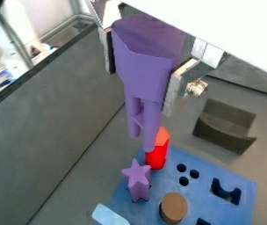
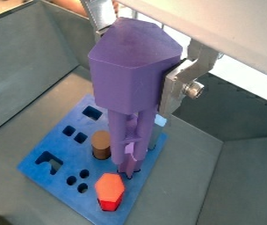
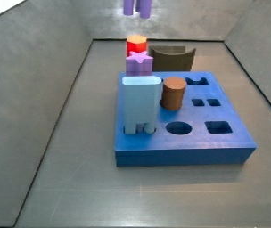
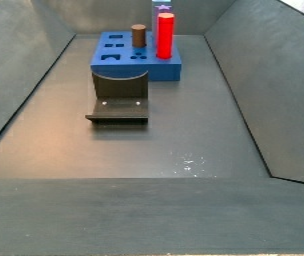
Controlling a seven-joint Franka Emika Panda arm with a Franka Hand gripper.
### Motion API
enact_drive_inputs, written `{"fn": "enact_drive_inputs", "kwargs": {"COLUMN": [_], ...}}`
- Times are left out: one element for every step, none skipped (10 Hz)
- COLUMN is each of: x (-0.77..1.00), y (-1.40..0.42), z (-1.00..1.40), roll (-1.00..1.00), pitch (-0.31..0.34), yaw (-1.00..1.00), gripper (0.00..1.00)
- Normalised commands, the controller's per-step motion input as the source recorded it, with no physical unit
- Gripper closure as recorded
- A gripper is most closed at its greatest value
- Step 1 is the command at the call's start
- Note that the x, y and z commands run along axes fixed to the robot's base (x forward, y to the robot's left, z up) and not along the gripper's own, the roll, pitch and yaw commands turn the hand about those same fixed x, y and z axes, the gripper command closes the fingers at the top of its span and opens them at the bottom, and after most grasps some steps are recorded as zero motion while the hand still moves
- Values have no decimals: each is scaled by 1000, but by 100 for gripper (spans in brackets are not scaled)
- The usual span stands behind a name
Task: Pick up the 3 prong object. Move up. Place the 3 prong object on the fixture. Regrasp the 3 prong object. Move to above the board. Insert the 3 prong object.
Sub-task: Insert the 3 prong object.
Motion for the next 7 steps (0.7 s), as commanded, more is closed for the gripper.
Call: {"fn": "enact_drive_inputs", "kwargs": {"x": [123, 66, 37, 23, 0, 80, 74], "y": [237, 191, 191, 94, 69, 71, 66], "z": [0, 0, -63, -137, -129, -123, -117], "roll": [-211, -180, -180, -83, -36, -6, -4], "pitch": [-36, -89, -123, -183, -199, -176, -191], "yaw": [-454, -483, -457, -400, -369, -329, -346], "gripper": [100, 100, 100, 100, 100, 100, 100]}}
